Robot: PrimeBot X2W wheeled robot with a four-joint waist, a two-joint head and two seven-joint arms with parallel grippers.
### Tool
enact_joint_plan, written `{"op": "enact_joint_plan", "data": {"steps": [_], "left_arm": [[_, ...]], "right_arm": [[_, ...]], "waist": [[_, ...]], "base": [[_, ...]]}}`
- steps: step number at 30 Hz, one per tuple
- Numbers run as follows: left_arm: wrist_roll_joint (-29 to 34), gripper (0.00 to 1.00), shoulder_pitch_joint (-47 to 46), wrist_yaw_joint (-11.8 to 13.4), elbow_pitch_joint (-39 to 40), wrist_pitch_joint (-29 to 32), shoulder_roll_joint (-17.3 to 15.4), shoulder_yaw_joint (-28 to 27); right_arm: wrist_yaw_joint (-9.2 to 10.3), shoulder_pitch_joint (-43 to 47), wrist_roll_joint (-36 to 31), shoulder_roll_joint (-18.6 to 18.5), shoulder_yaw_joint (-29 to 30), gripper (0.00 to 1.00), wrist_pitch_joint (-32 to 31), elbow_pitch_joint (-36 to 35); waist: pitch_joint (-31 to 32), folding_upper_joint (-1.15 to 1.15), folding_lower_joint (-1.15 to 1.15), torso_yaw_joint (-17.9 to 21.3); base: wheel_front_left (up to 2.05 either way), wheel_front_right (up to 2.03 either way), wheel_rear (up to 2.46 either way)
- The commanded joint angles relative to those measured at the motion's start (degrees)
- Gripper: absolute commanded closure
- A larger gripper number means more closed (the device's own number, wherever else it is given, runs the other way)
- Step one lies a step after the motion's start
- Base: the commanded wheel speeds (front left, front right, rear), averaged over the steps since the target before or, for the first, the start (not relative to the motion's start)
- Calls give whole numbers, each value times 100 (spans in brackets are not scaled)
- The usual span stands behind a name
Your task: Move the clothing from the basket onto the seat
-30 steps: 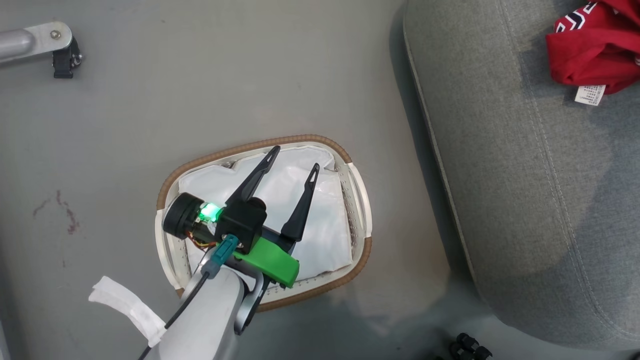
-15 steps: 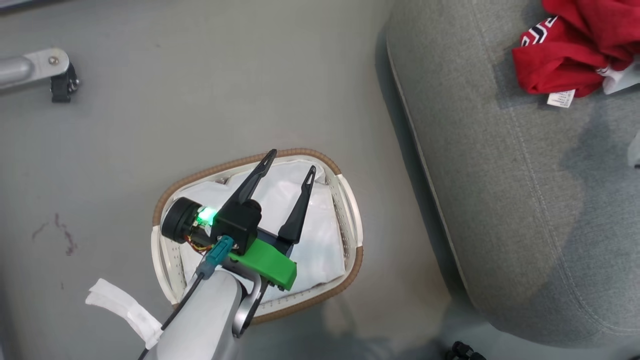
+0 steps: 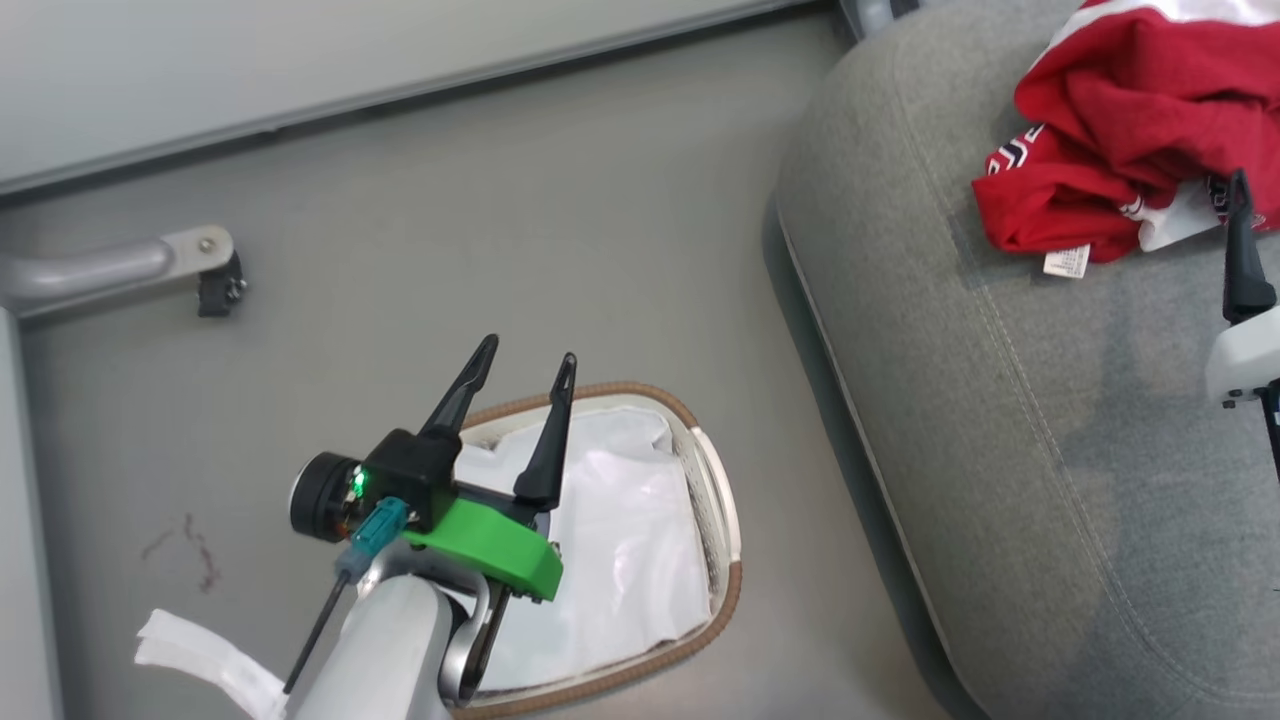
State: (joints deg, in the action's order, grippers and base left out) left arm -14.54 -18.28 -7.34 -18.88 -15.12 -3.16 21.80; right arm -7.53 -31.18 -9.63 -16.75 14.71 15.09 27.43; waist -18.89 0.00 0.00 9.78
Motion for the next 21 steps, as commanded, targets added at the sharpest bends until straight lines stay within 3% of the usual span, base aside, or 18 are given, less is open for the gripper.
{"op": "enact_joint_plan", "data": {"steps": [1,10,13,21], "left_arm": [[-70,0,154,16,-3,-4,-3,-97],[-248,0,648,116,-141,-4,20,-850],[-238,0,824,135,-203,-4,23,-1226],[-306,0,1287,94,-171,-4,23,-1893]], "right_arm": [[8,63,26,-6,-75,0,12,-31],[8,41,289,485,-652,0,12,40],[8,217,445,865,-823,0,12,25],[8,964,807,1313,-1198,0,12,-333]], "waist": [[566,0,0,-268],[1195,0,0,-618],[1291,0,0,-779],[1477,0,0,-1036]], "base": [[0,0,0],[0,0,0],[0,0,0],[0,0,0]]}}
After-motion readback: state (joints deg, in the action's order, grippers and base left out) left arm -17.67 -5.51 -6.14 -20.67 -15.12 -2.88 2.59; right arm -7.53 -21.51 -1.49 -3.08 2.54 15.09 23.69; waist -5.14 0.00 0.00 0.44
